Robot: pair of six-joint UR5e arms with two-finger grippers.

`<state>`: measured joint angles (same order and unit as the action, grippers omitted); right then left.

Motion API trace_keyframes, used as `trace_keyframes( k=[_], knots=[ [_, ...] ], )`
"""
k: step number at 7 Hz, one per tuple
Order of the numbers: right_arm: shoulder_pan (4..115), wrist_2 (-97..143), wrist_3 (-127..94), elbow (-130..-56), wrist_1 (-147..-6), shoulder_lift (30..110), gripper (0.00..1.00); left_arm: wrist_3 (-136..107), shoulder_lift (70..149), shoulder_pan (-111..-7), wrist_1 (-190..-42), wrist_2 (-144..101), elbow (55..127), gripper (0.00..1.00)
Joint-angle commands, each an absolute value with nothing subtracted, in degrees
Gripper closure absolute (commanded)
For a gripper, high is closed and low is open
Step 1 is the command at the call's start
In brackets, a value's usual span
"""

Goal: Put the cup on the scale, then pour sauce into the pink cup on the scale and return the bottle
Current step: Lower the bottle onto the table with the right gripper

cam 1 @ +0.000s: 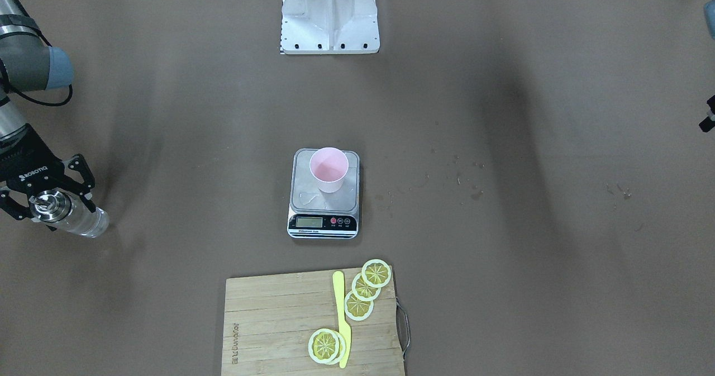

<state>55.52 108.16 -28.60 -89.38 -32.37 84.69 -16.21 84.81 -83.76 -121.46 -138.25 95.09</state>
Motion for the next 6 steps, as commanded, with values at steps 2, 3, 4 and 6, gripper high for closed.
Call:
trace_keyframes(
  k=[2, 3, 4, 6],
  knots=[
    [55.4, 106.5, -28.5, -83.9, -26.6, 83.8, 1.0, -16.3, 84.8, -83.8, -121.5, -138.3, 95.2, 0.03],
    [55.4, 106.6, -28.4, -84.0, -26.6, 83.5, 1.0, -16.3, 84.8, -83.8, -121.6, -138.3, 95.4, 0.03],
    [55.4, 106.7, -28.4, -84.0, -26.6, 83.4, 1.0, -16.3, 84.8, -83.8, -121.5, -138.3, 95.4, 0.03],
    [55.4, 107.0, -28.4, -84.1, -26.5, 83.4, 1.0, -16.3, 84.8, -83.8, -121.5, -138.3, 95.4, 0.03]
  ],
)
